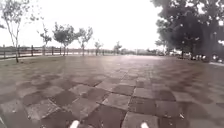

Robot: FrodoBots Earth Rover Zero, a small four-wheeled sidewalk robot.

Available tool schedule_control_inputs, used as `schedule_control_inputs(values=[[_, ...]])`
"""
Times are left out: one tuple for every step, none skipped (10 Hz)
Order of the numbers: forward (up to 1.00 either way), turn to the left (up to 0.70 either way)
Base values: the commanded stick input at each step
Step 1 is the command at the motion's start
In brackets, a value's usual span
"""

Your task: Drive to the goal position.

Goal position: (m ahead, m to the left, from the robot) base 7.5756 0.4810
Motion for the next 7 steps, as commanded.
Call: schedule_control_inputs(values=[[0.7,0.0],[0.7,0.0],[0.7,0.0],[0.7,0.0],[0.7,0.0],[0.7,0.0],[0.7,0.0]])
